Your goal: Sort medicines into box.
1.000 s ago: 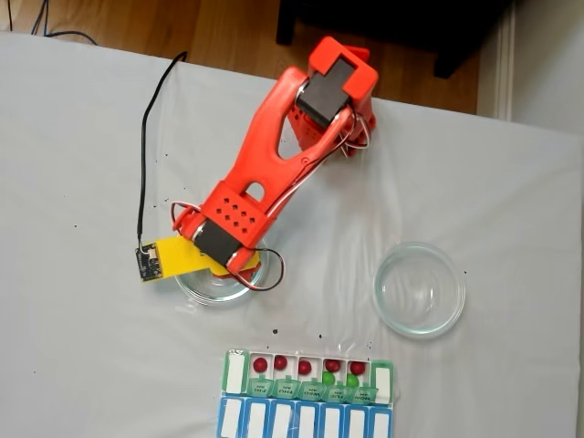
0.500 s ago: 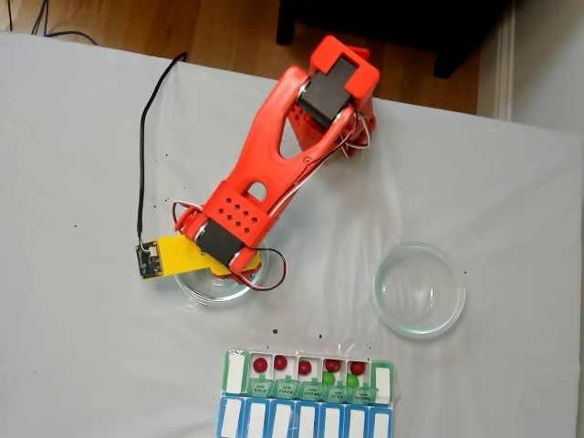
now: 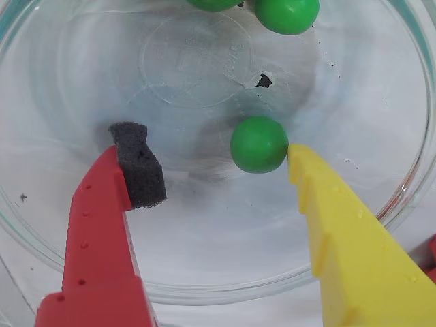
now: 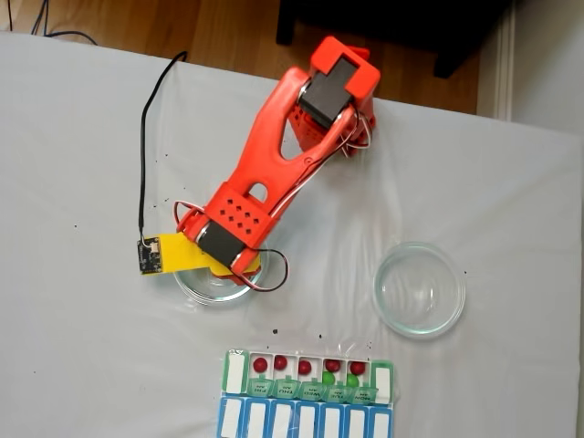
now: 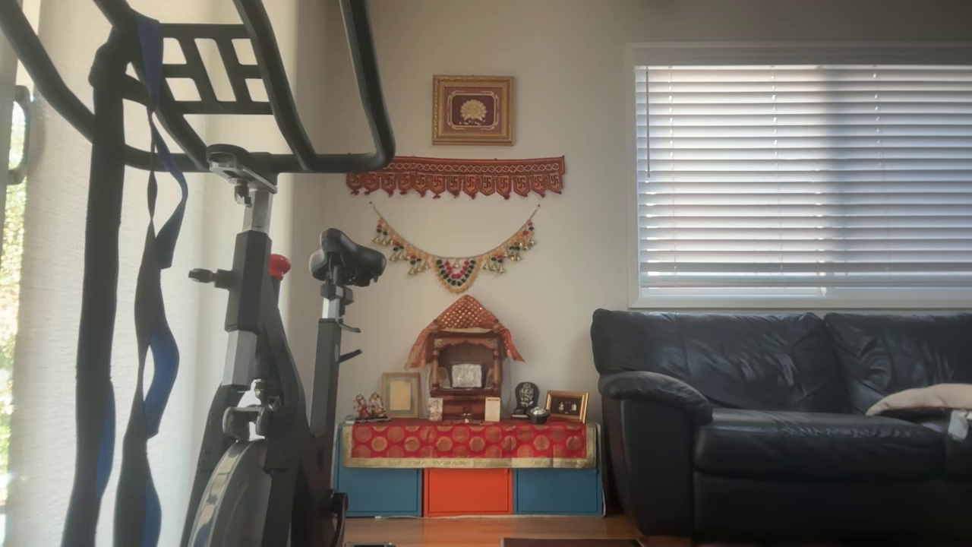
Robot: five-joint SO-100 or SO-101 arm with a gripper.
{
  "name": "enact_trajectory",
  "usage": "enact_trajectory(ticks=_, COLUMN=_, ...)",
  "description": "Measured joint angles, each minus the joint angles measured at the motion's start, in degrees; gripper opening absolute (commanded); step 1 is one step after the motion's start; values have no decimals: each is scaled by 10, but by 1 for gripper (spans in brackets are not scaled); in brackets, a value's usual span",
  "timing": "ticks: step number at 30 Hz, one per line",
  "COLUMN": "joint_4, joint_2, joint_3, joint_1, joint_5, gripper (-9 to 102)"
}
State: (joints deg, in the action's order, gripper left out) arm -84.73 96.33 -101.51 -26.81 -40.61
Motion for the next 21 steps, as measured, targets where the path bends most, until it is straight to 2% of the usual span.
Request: enact_trajectory(ticks=21, joint_4=1, joint_2=0, joint_3=-6, joint_1=1, joint_5=4, gripper=27)
